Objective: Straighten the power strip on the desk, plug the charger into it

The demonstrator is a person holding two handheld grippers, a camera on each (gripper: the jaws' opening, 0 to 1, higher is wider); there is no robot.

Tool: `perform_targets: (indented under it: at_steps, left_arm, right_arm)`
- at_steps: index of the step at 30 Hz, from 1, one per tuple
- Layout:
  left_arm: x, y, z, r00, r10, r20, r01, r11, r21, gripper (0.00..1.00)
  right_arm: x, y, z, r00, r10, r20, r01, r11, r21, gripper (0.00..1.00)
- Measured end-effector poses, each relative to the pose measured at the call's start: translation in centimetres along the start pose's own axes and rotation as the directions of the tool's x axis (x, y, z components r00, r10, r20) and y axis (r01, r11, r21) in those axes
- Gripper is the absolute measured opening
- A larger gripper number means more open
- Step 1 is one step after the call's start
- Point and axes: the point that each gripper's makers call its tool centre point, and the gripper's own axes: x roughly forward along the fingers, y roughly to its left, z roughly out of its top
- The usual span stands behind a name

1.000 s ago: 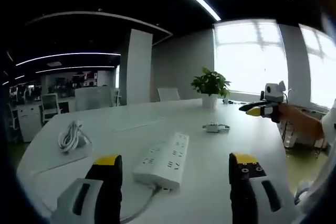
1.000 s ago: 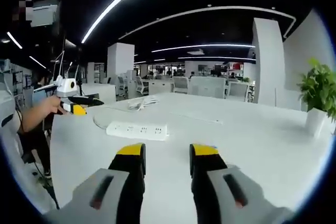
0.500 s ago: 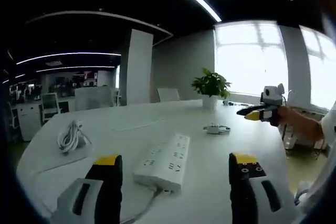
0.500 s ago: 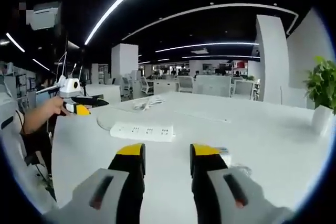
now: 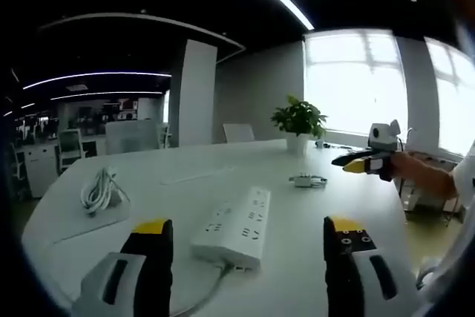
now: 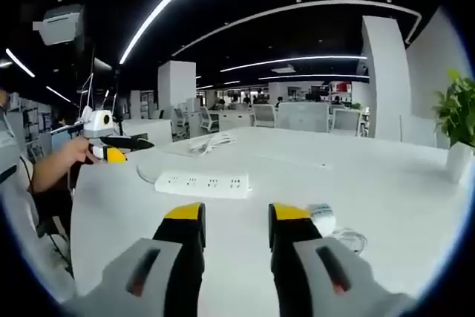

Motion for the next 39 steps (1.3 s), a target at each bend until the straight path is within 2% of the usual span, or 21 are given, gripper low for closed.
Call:
perform_targets:
  at_steps: [4, 10, 23, 39]
  left_arm:
    - [0.0, 0.4, 0.2, 1.000, 0.001, 0.027, -0.001, 1.000, -0.003, 0.84]
    - [0.1, 0.8, 0.2, 1.000, -0.003, 0.022, 0.003, 1.000, -0.003, 0.85]
    - [0.6, 1.0, -0.4, 1.000, -0.008, 0.010, 0.008, 1.000, 0.000, 0.85]
    - [0.9, 1.1, -1.1, 1.000, -0.007, 0.003, 0.007, 1.000, -0.008, 0.84]
  right_arm:
    - [0.3, -0.2, 0.3, 1.000, 0.000, 0.011, 0.000, 1.000, 0.013, 0.34]
    - [0.8, -0.2, 1.3, 0.999, -0.001, 0.033, 0.000, 1.000, 0.008, 0.34]
    - [1.8, -0.7, 0.2, 1.000, 0.000, 0.024, 0.000, 1.000, 0.013, 0.34]
    - [2.8, -0.7, 0.0, 1.000, 0.006, 0.028, -0.007, 1.000, 0.020, 0.34]
